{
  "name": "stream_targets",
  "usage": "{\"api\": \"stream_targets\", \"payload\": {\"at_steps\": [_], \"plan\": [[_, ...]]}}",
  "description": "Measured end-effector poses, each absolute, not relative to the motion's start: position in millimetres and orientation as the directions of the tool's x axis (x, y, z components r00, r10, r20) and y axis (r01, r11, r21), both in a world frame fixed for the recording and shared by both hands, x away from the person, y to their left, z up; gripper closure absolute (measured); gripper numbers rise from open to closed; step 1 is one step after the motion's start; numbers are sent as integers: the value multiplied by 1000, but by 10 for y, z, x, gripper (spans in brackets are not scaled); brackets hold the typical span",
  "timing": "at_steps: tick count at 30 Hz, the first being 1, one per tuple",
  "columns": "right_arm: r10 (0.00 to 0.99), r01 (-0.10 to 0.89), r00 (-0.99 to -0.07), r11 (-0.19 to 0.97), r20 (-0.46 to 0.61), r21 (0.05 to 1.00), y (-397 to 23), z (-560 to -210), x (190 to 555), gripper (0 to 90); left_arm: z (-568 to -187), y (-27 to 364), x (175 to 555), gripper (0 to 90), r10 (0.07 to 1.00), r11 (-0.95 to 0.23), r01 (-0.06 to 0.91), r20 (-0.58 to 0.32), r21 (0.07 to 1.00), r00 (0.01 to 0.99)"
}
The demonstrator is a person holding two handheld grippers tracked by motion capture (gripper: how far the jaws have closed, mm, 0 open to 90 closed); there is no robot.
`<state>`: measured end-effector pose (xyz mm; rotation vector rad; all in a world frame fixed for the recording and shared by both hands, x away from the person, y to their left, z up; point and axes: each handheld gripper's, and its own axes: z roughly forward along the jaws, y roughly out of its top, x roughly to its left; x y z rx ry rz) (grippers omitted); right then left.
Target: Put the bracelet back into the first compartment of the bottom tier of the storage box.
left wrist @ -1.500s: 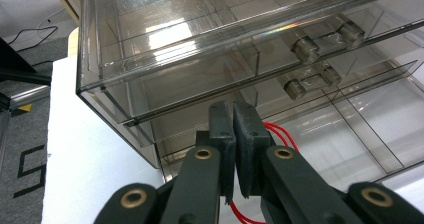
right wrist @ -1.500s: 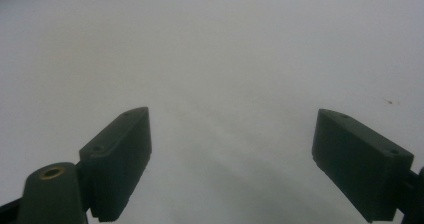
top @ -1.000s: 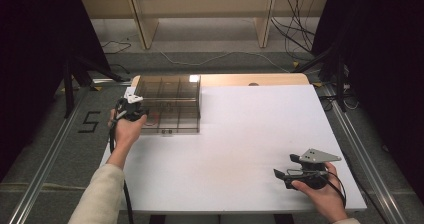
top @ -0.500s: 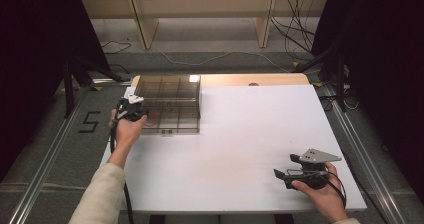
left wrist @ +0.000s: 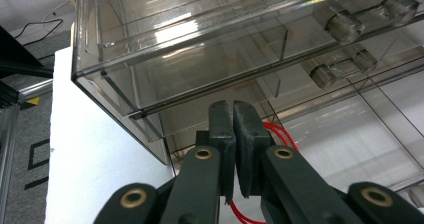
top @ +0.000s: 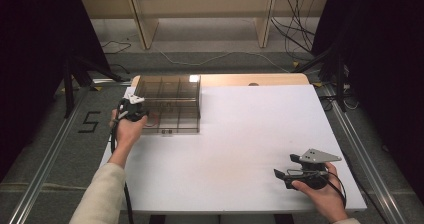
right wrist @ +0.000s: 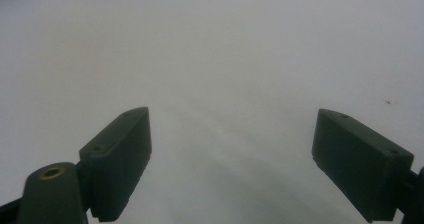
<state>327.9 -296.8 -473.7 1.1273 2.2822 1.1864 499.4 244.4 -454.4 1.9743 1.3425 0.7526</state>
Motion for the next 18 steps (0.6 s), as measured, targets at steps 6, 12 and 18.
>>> {"api": "stream_targets", "payload": {"at_steps": [6, 12, 18], "plan": [[772, 496, -632, 341, 63, 798, -2968, -4735, 3279, 167, -4559, 2436, 5002, 872, 940, -295, 587, 117, 754, 322], [773, 496, -632, 340, 64, 799, -2968, -4736, 3278, 167, -4577, 2419, 5013, 872, 937, -305, 588, 126, 749, 326], [773, 497, -632, 340, 64, 798, -2968, -4735, 3278, 167, -4594, 2410, 5021, 871, 935, -313, 590, 133, 744, 329]]}}
